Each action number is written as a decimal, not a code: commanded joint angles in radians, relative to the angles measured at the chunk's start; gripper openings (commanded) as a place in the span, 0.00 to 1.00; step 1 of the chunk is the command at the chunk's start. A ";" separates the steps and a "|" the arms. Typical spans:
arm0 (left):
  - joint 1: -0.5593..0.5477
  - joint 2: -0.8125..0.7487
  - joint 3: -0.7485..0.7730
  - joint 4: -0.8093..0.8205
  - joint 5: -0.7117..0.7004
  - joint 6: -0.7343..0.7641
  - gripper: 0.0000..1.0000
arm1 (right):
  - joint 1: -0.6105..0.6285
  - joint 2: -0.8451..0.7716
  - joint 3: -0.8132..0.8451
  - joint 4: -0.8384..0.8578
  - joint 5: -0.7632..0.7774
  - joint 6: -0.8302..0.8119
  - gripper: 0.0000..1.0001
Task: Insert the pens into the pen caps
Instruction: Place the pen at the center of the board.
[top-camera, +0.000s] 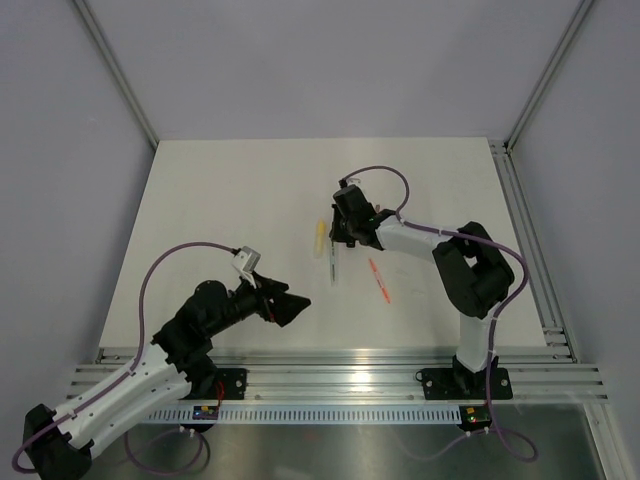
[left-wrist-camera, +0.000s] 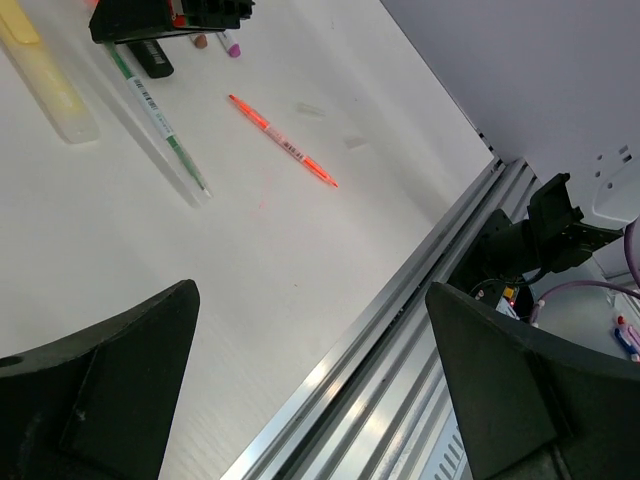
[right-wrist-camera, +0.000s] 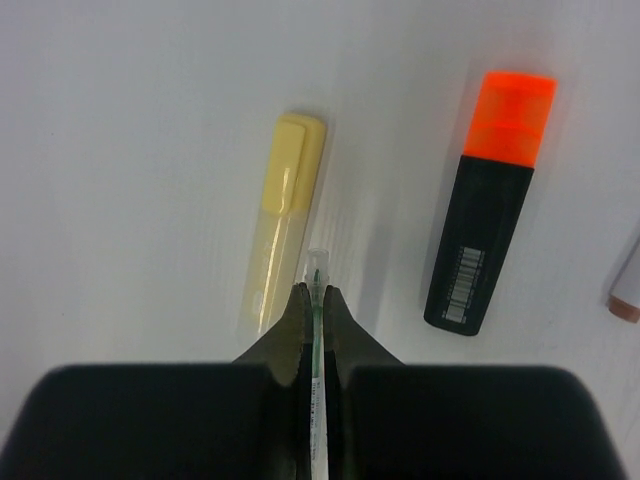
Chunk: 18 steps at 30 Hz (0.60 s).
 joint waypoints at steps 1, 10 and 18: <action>-0.002 -0.003 -0.001 0.045 -0.039 0.040 0.99 | -0.017 0.062 0.089 -0.047 0.004 -0.038 0.03; -0.002 0.006 -0.010 0.082 -0.055 0.058 0.99 | -0.030 0.122 0.127 -0.053 0.022 -0.023 0.29; -0.002 0.032 -0.006 0.098 -0.049 0.074 0.99 | -0.030 0.009 0.123 -0.076 -0.045 -0.035 0.54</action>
